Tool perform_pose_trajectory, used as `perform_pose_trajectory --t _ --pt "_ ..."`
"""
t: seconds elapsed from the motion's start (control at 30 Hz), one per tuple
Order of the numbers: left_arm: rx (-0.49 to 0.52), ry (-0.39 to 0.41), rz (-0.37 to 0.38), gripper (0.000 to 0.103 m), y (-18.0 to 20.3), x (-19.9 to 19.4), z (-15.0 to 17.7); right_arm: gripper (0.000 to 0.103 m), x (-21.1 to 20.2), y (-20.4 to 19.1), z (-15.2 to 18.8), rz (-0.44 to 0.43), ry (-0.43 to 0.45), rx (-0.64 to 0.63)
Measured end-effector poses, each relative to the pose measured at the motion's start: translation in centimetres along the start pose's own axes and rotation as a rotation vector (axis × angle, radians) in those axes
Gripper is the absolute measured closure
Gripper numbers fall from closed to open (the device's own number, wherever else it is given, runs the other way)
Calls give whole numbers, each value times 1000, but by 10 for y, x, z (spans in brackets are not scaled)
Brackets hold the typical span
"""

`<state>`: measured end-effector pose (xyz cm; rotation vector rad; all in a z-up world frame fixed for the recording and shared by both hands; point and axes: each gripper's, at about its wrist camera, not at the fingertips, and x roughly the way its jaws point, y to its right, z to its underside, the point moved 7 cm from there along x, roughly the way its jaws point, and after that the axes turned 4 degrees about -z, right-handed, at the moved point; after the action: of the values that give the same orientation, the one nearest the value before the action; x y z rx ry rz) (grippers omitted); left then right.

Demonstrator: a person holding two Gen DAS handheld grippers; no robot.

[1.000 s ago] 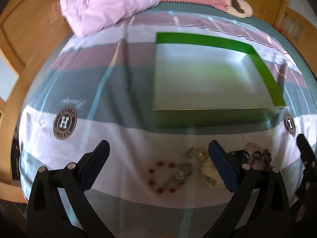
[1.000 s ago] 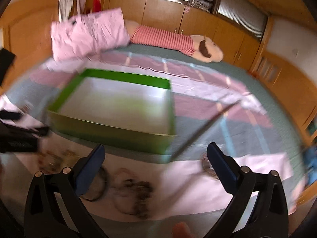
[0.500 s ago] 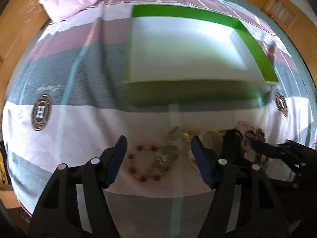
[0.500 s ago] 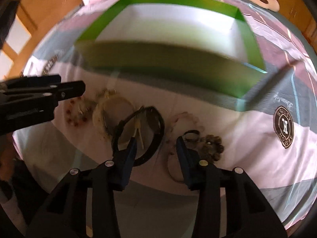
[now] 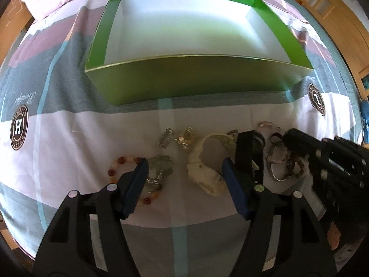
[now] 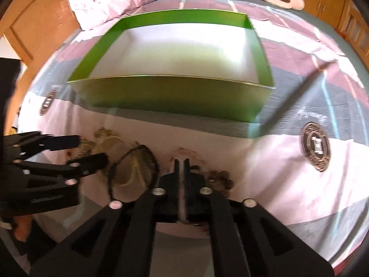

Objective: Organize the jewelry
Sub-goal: 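Grasp the cream strap watch with the left tool while the right tool grasps the black band watch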

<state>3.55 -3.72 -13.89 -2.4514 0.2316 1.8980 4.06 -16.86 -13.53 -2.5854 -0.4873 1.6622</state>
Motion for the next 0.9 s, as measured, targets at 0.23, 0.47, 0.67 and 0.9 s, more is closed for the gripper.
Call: perform_pose_trajectory --t 0.23,0.47,0.67,0.9 --pt "-94 -17 -29 36 -29 0 -1 85 31 -26 3 21 -37 -90" --pt "-87 -27 -42 35 -29 4 1 84 37 -31 10 -26 -45 -91" --pt "-116 -31 -51 31 -33 8 -2 45 -8 -21 8 -36 41 -75" --pt "-107 -34 -78 33 -30 13 -4 40 -33 -38 11 -219 73 -113"
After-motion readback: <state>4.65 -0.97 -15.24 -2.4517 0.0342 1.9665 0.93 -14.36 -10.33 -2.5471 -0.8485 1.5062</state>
